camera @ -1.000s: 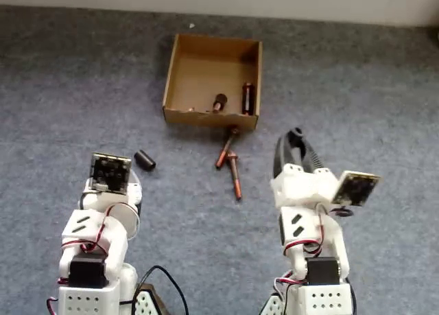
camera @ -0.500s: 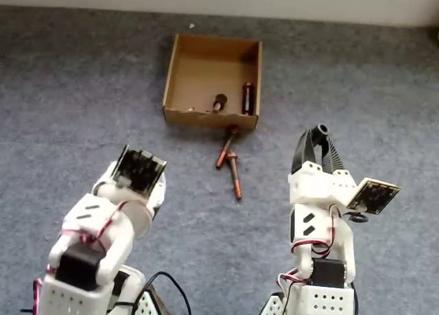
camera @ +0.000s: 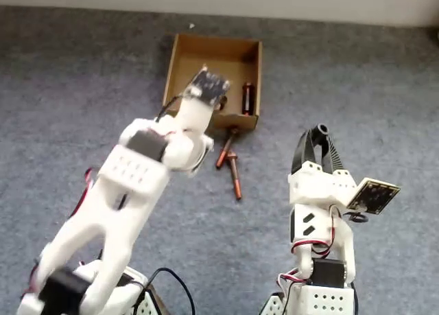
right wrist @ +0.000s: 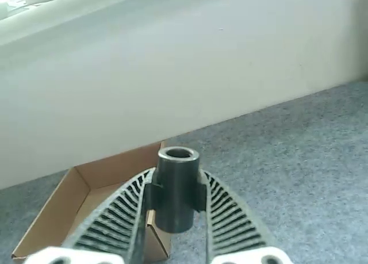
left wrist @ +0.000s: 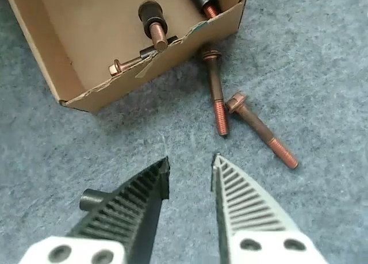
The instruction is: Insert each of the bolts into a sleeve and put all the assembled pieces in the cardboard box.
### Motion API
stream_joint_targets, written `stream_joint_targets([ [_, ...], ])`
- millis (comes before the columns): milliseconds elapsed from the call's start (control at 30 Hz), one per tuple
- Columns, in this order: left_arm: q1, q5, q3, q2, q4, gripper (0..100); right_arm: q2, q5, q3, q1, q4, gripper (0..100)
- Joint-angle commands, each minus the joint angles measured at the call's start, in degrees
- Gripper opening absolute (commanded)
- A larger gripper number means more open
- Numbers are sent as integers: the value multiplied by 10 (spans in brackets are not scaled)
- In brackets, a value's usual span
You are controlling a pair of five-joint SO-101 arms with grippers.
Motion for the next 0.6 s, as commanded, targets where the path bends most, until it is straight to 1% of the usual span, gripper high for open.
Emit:
stream_joint_targets([
  [0, 8, 17, -95, 96, 1, 168, -12, 2, 84, 6, -15, 5],
  [300, 15, 17, -270, 328, 4, 168, -12, 2, 84, 6, -15, 5],
  [567, 52, 17, -351, 423, 4, 168, -12, 2, 84, 6, -15, 5],
])
